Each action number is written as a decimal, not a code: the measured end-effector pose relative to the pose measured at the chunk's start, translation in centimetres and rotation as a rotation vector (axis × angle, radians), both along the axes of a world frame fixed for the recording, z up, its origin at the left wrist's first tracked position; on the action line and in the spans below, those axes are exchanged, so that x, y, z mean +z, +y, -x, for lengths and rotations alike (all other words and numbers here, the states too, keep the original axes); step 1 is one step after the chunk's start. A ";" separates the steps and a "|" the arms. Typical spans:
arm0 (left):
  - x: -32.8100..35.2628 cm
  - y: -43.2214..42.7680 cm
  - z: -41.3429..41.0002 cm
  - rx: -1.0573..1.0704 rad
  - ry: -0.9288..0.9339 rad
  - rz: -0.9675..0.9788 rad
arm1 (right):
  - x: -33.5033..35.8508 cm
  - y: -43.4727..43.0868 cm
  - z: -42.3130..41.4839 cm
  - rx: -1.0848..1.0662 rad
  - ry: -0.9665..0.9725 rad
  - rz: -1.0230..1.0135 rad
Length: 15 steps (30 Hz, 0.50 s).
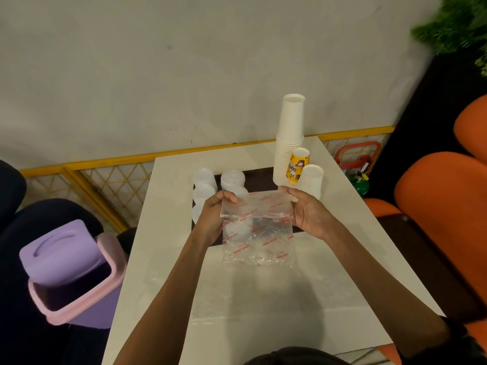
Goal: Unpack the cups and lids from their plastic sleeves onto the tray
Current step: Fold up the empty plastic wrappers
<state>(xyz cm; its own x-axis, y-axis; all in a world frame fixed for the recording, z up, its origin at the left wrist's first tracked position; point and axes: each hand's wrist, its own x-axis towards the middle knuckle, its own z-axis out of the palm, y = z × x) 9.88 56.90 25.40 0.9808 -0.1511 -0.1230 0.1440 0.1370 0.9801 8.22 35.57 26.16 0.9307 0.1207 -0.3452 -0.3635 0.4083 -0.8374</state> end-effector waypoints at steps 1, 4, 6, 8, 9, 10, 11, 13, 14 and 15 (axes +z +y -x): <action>-0.3 0.1 -0.2 0.011 -0.004 -0.007 | -0.2 0.0 0.2 0.033 0.032 -0.004; -0.7 0.0 -0.3 0.030 -0.031 -0.039 | -0.8 0.1 0.7 0.184 0.069 0.121; -0.5 -0.3 -0.1 0.044 -0.046 -0.057 | -0.9 0.3 1.1 0.219 0.059 0.178; -0.5 -0.6 0.0 0.075 -0.009 -0.047 | -1.2 0.3 1.1 0.219 0.046 0.199; -0.3 -0.7 0.1 0.088 0.043 -0.039 | -1.5 0.2 0.9 0.200 0.036 0.218; -0.2 -0.7 0.2 0.087 0.112 -0.013 | -1.7 0.2 0.8 0.175 0.028 0.247; 0.0 -0.7 0.4 0.077 0.182 0.006 | -1.7 0.2 0.7 0.147 0.017 0.285; 0.2 -0.4 1.2 0.010 0.283 -0.011 | -1.9 0.2 0.6 0.103 -0.015 0.348; 0.2 -0.2 1.6 -0.035 0.291 -0.046 | -2.0 0.3 0.6 0.084 -0.034 0.369; -0.1 0.0 1.9 -0.070 0.274 -0.092 | -2.0 0.4 0.8 0.068 -0.059 0.391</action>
